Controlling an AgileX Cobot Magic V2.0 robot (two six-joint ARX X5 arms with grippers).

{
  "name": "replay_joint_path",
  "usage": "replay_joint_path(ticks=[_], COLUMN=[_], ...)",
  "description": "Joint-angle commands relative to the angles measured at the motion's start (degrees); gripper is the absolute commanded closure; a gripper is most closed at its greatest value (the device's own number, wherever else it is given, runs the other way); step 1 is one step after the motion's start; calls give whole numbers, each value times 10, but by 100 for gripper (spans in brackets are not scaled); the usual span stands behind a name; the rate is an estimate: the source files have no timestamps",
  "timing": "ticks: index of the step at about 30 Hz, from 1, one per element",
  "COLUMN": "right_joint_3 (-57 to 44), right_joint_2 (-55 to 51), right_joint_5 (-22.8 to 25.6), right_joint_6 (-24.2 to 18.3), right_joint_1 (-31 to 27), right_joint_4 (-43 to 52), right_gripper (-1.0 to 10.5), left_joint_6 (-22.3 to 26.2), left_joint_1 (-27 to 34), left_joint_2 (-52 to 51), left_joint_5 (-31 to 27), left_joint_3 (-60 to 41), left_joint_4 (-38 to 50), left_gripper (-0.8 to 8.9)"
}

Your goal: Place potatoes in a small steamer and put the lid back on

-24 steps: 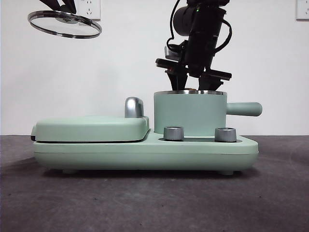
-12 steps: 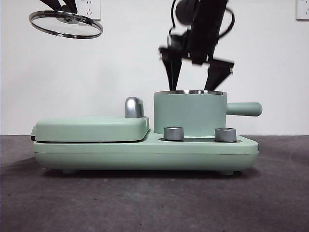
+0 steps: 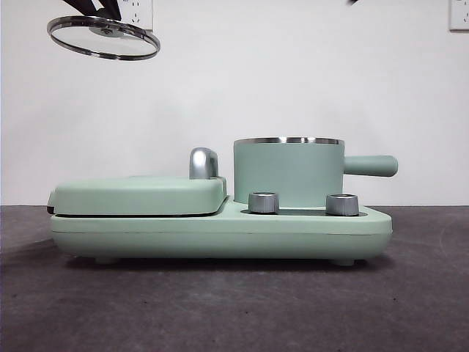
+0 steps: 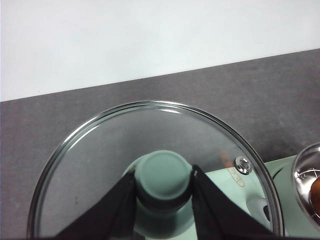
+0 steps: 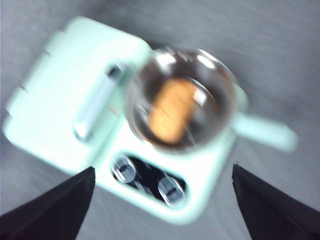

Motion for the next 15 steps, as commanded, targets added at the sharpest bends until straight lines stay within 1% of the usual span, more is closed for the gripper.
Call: replay_joint_path(ticks=[1,5,10,11,15], right_joint_3=[-60,-162,-279,-298,-387], right_joint_2=[-76,-189,-324,-347,-466], right_joint_5=[23,39,39,39,35], right_joint_6=[-10,-10,-10,-8,26], right_joint_1=[3,3,3,3,3], right_joint_4=[-46,-46,-43,-35,58], right_gripper=[514,514,514,514,514], left_joint_6=[1,1,1,1,2], left_joint_1=[-8,-21,-47,-52,-79], left_joint_2=[-5,-5,-5,-5,-5], left_joint_5=[3,3,3,3,3], left_joint_3=[23,23,22,22,22], left_joint_4=[10,9,8,8,3], left_gripper=[800,800,800,800,800])
